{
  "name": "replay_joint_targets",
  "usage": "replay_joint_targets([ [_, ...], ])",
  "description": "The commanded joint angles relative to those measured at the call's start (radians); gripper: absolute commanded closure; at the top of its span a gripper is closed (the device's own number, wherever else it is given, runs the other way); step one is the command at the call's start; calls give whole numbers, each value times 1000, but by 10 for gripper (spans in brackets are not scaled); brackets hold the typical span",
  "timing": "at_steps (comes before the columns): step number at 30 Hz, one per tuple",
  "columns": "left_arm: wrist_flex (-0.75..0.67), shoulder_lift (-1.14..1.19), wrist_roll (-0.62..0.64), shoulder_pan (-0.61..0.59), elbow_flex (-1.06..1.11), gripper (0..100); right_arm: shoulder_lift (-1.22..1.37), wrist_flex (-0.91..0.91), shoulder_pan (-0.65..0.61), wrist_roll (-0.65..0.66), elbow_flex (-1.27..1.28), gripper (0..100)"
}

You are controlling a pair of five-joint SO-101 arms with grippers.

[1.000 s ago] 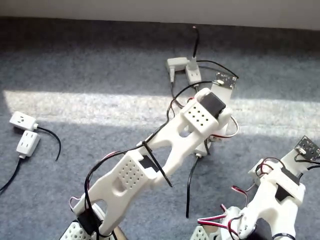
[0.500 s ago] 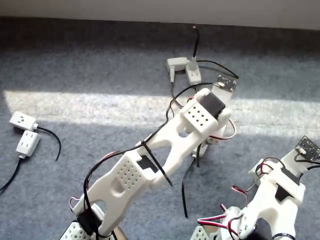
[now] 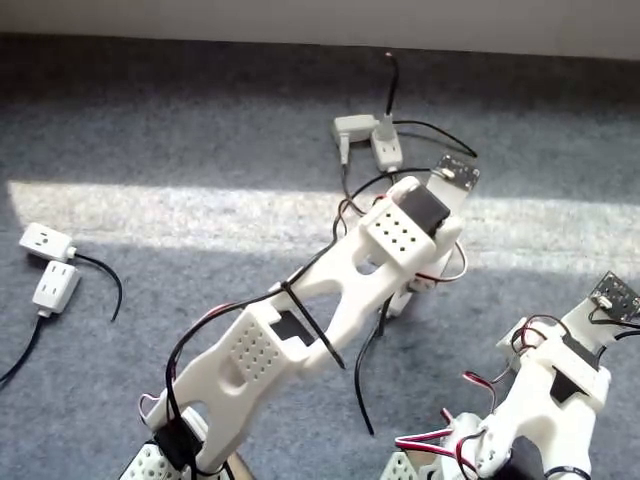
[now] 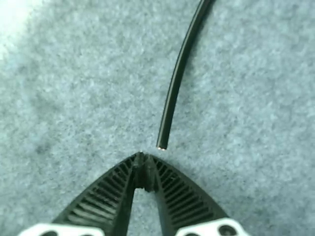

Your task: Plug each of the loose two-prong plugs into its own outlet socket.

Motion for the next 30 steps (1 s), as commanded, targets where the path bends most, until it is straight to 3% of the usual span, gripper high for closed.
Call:
replay_joint_targets([
  [1, 31, 2, -49, -24, 73, 993, -30, -16, 10, 5, -2, 991],
  [16, 32, -91, -166, -81, 248, 993, -30, -16, 7, 5, -4, 991],
  [23, 32, -282, -224, -91, 484, 993, -30, -16, -13, 5, -2, 991],
  [30, 32, -312, -276, -113, 680, 993, -30, -16, -13, 5, -2, 991],
])
